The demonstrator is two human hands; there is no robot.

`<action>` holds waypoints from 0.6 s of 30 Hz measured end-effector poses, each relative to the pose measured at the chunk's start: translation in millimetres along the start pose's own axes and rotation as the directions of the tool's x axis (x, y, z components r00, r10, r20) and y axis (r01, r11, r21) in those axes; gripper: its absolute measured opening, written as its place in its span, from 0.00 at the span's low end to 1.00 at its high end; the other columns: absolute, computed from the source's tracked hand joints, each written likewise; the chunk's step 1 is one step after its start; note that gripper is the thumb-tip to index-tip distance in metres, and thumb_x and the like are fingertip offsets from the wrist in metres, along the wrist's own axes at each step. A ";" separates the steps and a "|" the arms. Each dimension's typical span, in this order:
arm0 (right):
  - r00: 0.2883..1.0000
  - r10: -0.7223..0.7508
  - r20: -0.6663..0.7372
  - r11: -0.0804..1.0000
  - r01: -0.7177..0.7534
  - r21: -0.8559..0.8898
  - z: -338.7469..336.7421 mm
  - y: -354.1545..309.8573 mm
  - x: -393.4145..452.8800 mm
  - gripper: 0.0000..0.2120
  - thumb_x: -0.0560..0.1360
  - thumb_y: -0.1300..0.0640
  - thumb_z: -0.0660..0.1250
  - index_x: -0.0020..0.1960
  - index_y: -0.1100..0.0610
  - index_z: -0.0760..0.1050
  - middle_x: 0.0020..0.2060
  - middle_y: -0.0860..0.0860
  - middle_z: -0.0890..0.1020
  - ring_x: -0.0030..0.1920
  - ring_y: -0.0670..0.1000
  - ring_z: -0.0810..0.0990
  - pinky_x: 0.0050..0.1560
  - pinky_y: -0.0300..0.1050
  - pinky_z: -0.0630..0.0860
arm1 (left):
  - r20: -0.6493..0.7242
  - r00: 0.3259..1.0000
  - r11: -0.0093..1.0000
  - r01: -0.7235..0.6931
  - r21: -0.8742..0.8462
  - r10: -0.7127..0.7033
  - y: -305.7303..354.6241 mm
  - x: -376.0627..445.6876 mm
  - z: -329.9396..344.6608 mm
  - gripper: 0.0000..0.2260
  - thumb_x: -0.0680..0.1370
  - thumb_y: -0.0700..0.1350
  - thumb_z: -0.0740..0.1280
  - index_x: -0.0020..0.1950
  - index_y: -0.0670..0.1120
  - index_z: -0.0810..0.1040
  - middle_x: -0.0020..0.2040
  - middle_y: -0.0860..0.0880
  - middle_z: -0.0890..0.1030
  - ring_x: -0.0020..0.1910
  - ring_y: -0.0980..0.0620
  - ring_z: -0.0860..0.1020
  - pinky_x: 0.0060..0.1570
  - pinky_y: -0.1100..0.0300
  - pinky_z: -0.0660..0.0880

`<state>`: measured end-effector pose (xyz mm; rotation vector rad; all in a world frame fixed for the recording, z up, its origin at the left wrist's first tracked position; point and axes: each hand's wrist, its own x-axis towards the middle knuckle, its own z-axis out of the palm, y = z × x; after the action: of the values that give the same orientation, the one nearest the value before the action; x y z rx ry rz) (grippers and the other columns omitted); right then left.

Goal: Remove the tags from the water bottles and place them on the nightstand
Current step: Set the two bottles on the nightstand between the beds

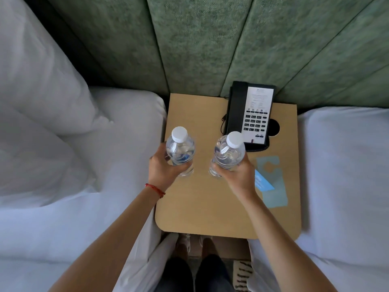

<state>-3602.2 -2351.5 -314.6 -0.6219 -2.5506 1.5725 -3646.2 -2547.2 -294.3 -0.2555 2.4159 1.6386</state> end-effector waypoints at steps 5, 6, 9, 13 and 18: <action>1.000 0.023 -0.003 1.000 -0.023 0.009 11.0 21.7 5.2 0.28 0.61 0.56 0.79 0.58 0.57 0.73 0.42 0.44 0.80 0.42 0.37 0.76 0.41 0.22 0.68 | -0.021 1.000 0.999 0.010 0.031 -0.009 -14.8 5.1 11.4 0.28 0.58 0.46 0.79 0.56 0.45 0.74 0.47 0.52 0.80 0.44 0.59 0.78 0.45 0.72 0.74; 1.000 0.025 -0.005 1.000 -0.025 0.010 12.1 25.4 4.7 0.28 0.61 0.56 0.79 0.58 0.57 0.73 0.43 0.44 0.80 0.43 0.36 0.76 0.41 0.21 0.68 | -0.021 1.000 0.999 0.017 0.029 -0.016 -17.1 5.6 12.9 0.29 0.58 0.46 0.78 0.57 0.45 0.74 0.48 0.52 0.80 0.45 0.58 0.78 0.45 0.71 0.75; 0.999 0.034 -0.005 0.999 -0.034 0.014 14.8 35.5 3.7 0.28 0.60 0.56 0.80 0.56 0.57 0.73 0.42 0.44 0.80 0.42 0.33 0.76 0.41 0.22 0.68 | -0.012 0.999 0.999 0.035 0.037 -0.035 -24.6 7.0 15.1 0.30 0.58 0.47 0.78 0.58 0.46 0.73 0.49 0.53 0.80 0.47 0.57 0.78 0.46 0.69 0.75; 0.998 0.068 0.017 0.998 -0.068 0.015 16.7 47.7 1.1 0.28 0.61 0.56 0.80 0.56 0.58 0.72 0.42 0.45 0.80 0.43 0.37 0.76 0.42 0.24 0.70 | -0.005 0.999 0.996 0.040 0.074 -0.039 -34.5 5.9 17.2 0.28 0.60 0.42 0.80 0.57 0.45 0.73 0.48 0.53 0.79 0.46 0.57 0.78 0.43 0.75 0.72; 0.997 0.066 0.030 0.998 -0.066 0.007 13.4 58.9 -6.9 0.28 0.60 0.58 0.80 0.56 0.55 0.71 0.43 0.35 0.77 0.46 0.29 0.75 0.45 0.23 0.69 | 0.018 0.999 0.994 0.025 0.108 -0.028 -42.0 0.7 15.0 0.28 0.61 0.42 0.79 0.57 0.45 0.72 0.46 0.56 0.78 0.45 0.65 0.77 0.42 0.78 0.70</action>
<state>-3582.1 -2342.4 -371.3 -0.6935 -2.5691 1.6238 -3634.9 -2548.7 -337.4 -0.2516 2.4660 1.4865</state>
